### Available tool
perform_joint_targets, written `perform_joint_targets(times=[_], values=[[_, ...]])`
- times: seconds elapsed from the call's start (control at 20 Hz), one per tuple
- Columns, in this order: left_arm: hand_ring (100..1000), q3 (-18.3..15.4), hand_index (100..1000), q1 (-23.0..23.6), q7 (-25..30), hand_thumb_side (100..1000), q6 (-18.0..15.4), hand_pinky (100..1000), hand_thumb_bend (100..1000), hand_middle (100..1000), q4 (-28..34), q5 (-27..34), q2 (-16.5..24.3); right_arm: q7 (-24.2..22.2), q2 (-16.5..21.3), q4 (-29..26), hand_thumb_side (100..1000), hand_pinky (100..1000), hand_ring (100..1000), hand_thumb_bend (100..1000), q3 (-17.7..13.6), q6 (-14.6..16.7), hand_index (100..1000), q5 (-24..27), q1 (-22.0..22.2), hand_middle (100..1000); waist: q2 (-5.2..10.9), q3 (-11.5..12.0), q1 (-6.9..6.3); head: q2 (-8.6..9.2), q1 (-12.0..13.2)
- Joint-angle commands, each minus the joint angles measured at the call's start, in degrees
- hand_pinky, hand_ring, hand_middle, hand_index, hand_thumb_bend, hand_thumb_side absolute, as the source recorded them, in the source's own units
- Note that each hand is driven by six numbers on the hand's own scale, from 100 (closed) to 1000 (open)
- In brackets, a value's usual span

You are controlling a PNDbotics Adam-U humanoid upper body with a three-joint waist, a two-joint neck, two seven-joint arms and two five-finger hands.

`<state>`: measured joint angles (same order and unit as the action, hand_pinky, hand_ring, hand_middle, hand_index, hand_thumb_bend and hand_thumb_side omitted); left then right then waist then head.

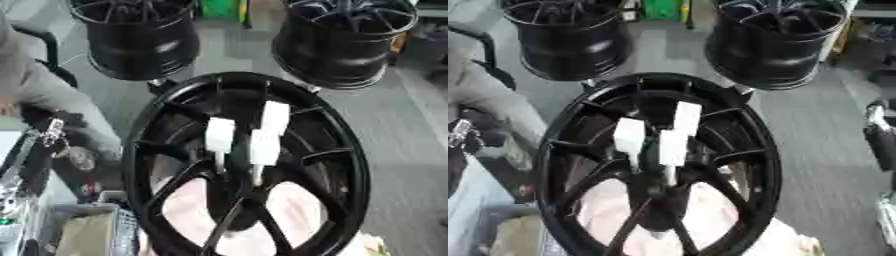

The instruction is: Pull the pin out of the wheel hub.

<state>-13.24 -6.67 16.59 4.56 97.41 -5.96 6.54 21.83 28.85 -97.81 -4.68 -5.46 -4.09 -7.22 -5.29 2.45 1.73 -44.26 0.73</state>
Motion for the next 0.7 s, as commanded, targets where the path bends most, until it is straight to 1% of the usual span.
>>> perform_joint_targets(times=[0.05,0.2,0.35,0.5,0.55,0.7], values=[[599,0.46,729,-0.59,0.38,795,-0.26,653,100,624,0.99,0.25,1.48,-5.63,10.1,-2.03,512,518,703,100,2.69,-2.2,766,-0.8,-3.8,764,0.71,0.15,0.17,0.15,-0.82],[600,0.72,729,-0.49,0.63,797,-0.23,653,100,625,0.95,0.23,1.55,-13.35,16.63,-2.78,460,545,717,100,6.45,-3.72,798,-1.03,-8.51,774,0.79,0.52,0.34,0.15,-0.89],[600,0.98,729,-0.42,0.9,796,-0.26,653,100,625,0.87,0.13,1.65,-21.22,20.83,-2.99,436,579,741,100,10.03,-4.54,834,-1.06,-12.96,792,0.86,0.81,0.47,0.15,-0.96],[601,1.14,729,-0.46,1.03,796,-0.34,654,100,625,0.82,0.09,1.81,-28.95,22.97,-2.22,439,606,761,100,13.48,-5.14,860,-1.06,-17.19,808,0.9,0.99,0.58,0.15,-1.13],[601,1.17,729,-0.45,1.06,796,-0.37,653,100,626,0.8,0.09,1.83,-30.8,23.21,-1.9,450,630,778,100,14.13,-5.24,879,-1.17,-18.15,823,0.89,1.02,0.59,0.15,-1.12],[601,1.35,729,-0.4,1.23,795,-0.46,652,100,626,0.69,0.06,1.93,-37.52,23.28,-0.63,460,665,805,100,17.12,-5.24,899,-2.53,-21.69,843,0.83,1.17,0.56,0.15,-1.28]])
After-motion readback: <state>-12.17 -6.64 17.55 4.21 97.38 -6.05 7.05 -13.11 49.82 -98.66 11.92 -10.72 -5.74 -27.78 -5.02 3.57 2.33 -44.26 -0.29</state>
